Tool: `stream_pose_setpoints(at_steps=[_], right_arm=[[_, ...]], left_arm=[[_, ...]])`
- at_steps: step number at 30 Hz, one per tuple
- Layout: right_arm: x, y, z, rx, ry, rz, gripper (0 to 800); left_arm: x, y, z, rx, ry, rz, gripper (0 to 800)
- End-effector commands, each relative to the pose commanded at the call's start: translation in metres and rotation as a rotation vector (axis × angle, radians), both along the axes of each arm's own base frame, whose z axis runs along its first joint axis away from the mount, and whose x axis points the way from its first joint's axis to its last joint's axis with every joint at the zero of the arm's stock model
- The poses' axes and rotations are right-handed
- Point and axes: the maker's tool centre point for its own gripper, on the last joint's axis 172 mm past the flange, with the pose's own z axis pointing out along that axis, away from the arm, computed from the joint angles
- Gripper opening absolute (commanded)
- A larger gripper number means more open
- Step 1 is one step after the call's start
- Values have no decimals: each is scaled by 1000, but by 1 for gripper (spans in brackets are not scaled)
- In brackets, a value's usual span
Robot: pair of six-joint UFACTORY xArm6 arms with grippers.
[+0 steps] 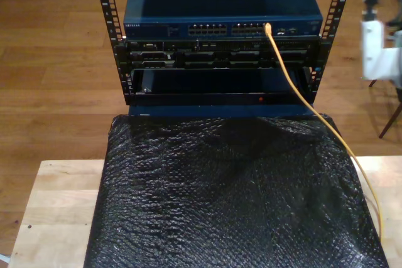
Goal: Grab the cable and plug it in
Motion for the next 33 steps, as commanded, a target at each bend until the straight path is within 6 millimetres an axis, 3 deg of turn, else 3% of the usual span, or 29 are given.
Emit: stream_pose_setpoints(at_steps=[4, 8, 16, 23, 33], right_arm=[[-21, -25, -8, -30, 102, -9, 743], [-53, -55, -16, -40, 206, -40, 771], [-118, -90, -24, -70, 388, -29, 798], [-209, -111, -44, -33, 622, 31, 799], [-335, -122, -81, 68, 771, 109, 800]], left_arm=[[0, 0, 0, 0, 0, 0, 800], [0, 0, 0, 0, 1, 1, 800], [0, 0, 0, 0, 0, 0, 800], [0, 0, 0, 0, 0, 0, 800], [0, 0, 0, 0, 0, 0, 800]])
